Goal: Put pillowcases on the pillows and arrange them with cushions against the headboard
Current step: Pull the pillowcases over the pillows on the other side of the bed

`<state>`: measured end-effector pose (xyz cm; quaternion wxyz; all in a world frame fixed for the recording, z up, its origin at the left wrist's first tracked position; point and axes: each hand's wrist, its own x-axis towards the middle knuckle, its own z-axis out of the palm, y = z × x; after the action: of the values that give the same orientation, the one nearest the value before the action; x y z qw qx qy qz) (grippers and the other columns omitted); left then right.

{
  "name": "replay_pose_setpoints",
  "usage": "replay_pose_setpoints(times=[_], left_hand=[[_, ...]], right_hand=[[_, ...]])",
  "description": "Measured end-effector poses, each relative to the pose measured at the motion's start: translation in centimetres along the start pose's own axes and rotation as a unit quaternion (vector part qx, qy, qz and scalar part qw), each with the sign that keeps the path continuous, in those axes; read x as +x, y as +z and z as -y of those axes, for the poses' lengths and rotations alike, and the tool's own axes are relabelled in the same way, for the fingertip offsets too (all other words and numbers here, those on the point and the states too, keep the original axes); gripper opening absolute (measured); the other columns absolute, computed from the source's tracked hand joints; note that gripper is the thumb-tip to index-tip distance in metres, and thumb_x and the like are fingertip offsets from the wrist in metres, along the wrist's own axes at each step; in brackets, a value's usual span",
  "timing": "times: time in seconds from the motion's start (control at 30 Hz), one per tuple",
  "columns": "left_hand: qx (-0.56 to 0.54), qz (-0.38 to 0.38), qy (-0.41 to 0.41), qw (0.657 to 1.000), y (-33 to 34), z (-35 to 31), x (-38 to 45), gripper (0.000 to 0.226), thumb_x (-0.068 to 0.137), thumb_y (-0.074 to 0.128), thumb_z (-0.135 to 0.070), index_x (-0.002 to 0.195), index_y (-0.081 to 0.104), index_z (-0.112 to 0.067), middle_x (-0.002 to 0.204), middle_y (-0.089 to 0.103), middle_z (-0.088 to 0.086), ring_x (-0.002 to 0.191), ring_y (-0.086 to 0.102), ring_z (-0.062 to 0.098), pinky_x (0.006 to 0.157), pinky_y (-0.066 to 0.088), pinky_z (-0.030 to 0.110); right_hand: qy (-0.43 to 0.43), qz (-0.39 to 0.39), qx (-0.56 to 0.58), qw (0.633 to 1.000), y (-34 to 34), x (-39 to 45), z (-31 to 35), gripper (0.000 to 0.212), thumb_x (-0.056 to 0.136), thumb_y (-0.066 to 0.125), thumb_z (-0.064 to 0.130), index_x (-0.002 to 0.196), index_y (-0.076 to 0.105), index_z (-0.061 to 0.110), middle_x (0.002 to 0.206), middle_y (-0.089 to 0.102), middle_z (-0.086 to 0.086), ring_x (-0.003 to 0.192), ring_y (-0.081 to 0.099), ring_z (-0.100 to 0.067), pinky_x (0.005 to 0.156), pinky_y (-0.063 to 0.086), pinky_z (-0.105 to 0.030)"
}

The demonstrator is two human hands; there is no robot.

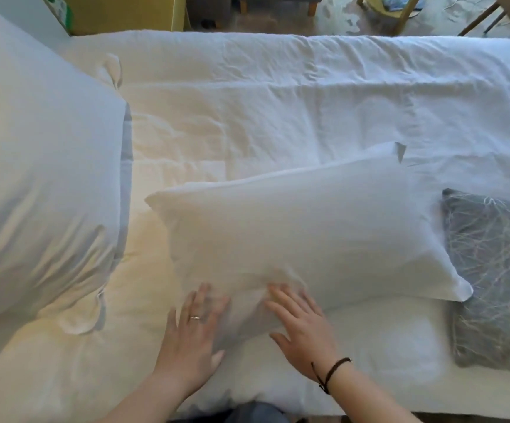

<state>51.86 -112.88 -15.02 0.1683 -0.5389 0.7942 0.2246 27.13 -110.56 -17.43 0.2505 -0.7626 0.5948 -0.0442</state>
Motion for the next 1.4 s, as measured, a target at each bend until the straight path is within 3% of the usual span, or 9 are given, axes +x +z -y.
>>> replay_pose_setpoints(times=[0.17,0.27,0.4,0.6,0.73,0.87,1.07,1.23,1.4], left_hand=[[0.04,-0.057,0.024,0.997,0.6,-4.3,3.5,0.123,0.037,0.089,-0.052,0.147,0.042,-0.023,0.153,0.028,0.031,0.138,0.031,0.051,0.102,0.036,0.068],[0.08,-0.049,0.014,0.995,0.8,-5.0,5.5,0.109,0.056,0.083,-0.041,0.151,0.035,-0.018,0.154,0.021,0.034,0.14,0.024,0.053,0.105,0.029,0.071],[0.133,-0.123,0.082,0.98,2.4,-5.5,7.9,0.075,0.083,0.039,-0.017,0.153,0.014,-0.007,0.161,0.004,0.022,0.145,0.01,0.05,0.103,0.025,0.074],[0.175,-0.164,0.102,0.965,-1.2,-5.8,12.7,0.066,0.087,0.031,-0.014,0.152,0.025,-0.011,0.161,0.016,0.018,0.146,0.014,0.044,0.106,0.016,0.077],[0.209,-0.159,0.073,0.962,-6.4,-3.4,16.1,0.084,0.077,0.053,-0.026,0.154,0.022,-0.011,0.162,0.01,0.017,0.148,0.009,0.043,0.108,0.006,0.075],[0.221,-0.112,-0.002,0.969,-10.5,-0.7,17.9,0.098,0.076,0.066,-0.037,0.155,0.014,-0.01,0.163,0.009,0.017,0.149,0.01,0.038,0.111,0.012,0.066],[0.222,-0.098,-0.087,0.966,-13.2,0.5,18.9,0.07,0.093,0.044,-0.028,0.152,0.014,-0.005,0.159,0.019,0.017,0.146,0.019,0.032,0.114,0.023,0.052],[0.219,-0.136,-0.084,0.963,-15.1,0.7,18.7,0.043,0.088,0.041,-0.014,0.131,0.039,-0.014,0.129,0.052,0.006,0.119,0.049,0.026,0.094,0.038,0.045],[0.21,-0.216,-0.077,0.95,-18.3,2.6,17.1,0.041,0.085,0.034,-0.011,0.123,0.048,-0.016,0.116,0.054,0.01,0.105,0.052,0.031,0.089,0.04,0.044]], right_hand=[[0.12,0.088,-0.126,0.981,-0.1,-2.7,-7.2,0.115,0.072,0.079,0.034,0.155,0.0,0.036,0.165,-0.007,0.005,0.151,-0.004,-0.022,0.118,0.001,-0.051],[0.111,0.066,-0.163,0.978,1.3,-1.8,-8.8,0.125,0.059,0.081,0.013,0.157,0.006,0.029,0.165,0.0,-0.002,0.151,0.001,-0.026,0.117,0.007,-0.055],[0.081,0.014,-0.181,0.98,2.8,1.7,-10.6,0.122,0.057,0.072,-0.005,0.157,0.009,0.028,0.165,0.001,-0.004,0.151,0.008,-0.026,0.118,0.005,-0.057],[0.06,-0.009,-0.153,0.986,-1.6,10.0,-11.9,0.118,0.064,0.073,0.012,0.156,0.002,0.031,0.165,-0.001,0.005,0.15,0.0,-0.011,0.118,-0.01,-0.049],[0.018,-0.014,-0.177,0.984,-5.5,14.3,-12.1,0.131,0.055,0.085,0.043,0.156,0.003,0.03,0.164,0.008,0.003,0.15,0.006,-0.012,0.118,-0.01,-0.051],[-0.001,-0.041,-0.226,0.973,-7.7,17.0,-10.7,0.106,0.072,0.073,0.054,0.154,0.017,0.019,0.161,0.022,-0.004,0.148,0.022,-0.02,0.119,-0.002,-0.053],[0.046,-0.049,-0.212,0.975,-10.0,20.3,-7.1,0.038,0.08,0.038,0.003,0.108,0.061,0.012,0.114,0.064,-0.01,0.109,0.058,-0.031,0.093,0.036,-0.04],[0.084,-0.039,-0.163,0.982,-12.6,21.2,-5.2,0.024,0.074,0.046,-0.002,0.088,0.058,0.015,0.093,0.064,-0.006,0.088,0.06,-0.031,0.068,0.032,-0.033],[0.088,-0.041,-0.092,0.991,-16.6,20.4,-3.0,0.019,0.068,0.047,-0.002,0.069,0.036,0.014,0.068,0.046,-0.001,0.068,0.05,-0.031,0.049,0.023,-0.032]])
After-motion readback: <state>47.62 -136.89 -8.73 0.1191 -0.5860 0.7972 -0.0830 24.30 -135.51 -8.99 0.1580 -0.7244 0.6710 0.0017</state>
